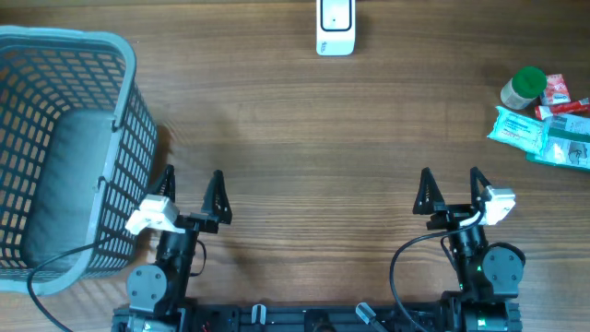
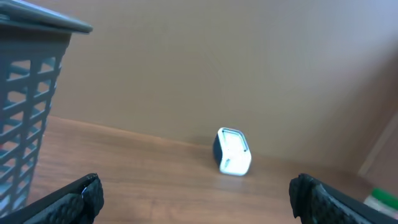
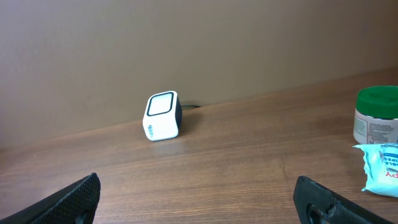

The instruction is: Scan the item barcode

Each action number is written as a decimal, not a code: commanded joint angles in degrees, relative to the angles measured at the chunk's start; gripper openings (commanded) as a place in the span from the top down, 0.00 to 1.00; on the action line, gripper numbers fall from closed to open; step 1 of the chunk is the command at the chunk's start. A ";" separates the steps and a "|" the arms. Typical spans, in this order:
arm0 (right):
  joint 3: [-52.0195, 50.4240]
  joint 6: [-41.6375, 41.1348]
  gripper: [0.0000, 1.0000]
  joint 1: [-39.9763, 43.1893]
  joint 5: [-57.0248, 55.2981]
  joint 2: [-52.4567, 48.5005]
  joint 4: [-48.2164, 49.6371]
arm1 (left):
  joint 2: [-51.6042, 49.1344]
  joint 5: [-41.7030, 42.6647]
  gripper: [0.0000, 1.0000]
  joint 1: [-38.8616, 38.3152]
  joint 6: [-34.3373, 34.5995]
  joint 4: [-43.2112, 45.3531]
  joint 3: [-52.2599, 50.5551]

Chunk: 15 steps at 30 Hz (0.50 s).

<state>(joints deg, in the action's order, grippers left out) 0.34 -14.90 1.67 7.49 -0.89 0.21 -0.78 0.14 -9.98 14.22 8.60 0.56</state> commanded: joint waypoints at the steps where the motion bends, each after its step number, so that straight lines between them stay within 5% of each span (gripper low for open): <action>1: -0.02 -0.28 0.00 0.24 -0.42 0.46 0.22 | 0.61 -0.66 0.00 1.40 -3.96 -4.90 -0.22; 6: -0.02 -0.26 0.00 0.22 -0.42 0.46 0.22 | 0.61 -3.72 0.00 2.08 -2.23 -12.66 -0.22; 15: -0.02 -0.28 0.00 0.24 -0.42 0.46 0.22 | 0.61 -1.77 0.00 2.05 -3.98 -12.87 -0.22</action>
<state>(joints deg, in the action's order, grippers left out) 0.34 -14.90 1.67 7.49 -0.89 0.19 -0.73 -2.26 -8.45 12.27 -3.90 0.47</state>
